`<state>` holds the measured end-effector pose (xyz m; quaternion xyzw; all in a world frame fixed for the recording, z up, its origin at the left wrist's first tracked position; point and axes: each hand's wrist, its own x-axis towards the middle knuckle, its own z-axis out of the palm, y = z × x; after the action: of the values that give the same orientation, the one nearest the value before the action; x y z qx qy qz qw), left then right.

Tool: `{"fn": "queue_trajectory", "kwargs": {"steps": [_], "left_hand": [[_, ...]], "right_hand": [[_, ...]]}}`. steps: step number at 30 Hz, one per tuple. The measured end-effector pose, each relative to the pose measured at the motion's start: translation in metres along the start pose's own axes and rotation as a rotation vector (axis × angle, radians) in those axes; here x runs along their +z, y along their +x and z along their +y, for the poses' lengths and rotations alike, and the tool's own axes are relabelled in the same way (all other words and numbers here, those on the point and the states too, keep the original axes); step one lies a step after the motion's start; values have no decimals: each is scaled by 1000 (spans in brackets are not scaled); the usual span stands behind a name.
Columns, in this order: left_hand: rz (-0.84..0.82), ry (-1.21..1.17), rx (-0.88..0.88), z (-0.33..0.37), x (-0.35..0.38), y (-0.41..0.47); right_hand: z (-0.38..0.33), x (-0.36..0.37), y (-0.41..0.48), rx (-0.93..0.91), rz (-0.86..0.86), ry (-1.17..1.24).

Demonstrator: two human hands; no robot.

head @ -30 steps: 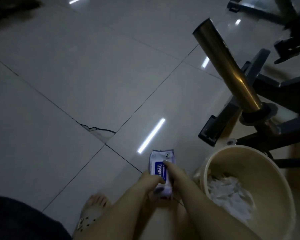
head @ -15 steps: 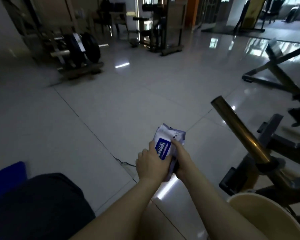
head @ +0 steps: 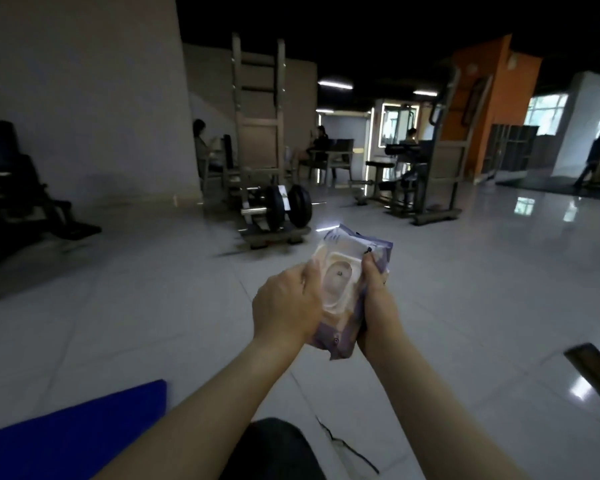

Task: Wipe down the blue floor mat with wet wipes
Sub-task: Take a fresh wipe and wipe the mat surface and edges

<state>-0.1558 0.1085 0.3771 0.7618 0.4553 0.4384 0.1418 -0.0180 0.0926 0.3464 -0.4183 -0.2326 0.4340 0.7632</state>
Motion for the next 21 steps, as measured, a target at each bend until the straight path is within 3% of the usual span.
{"fn": "queue_trajectory", "kwargs": {"steps": [4,7,11,14,21], "left_hand": [[106,-115,-105,-59,-69,29],[178,71,-76,-112,-114,23],[180,363,150,-165,-159,-3],[72,239,293,-172,-167,-21],[-63,90,-112,-217,-156,-34]], "right_hand": [[26,62,5,126,-185,139],[54,102,-5,199,-276,99],[104,151,-13,313,-320,-47],[132,167,-15,374,-321,-141],[194,175,-23,409,-429,-219]]}}
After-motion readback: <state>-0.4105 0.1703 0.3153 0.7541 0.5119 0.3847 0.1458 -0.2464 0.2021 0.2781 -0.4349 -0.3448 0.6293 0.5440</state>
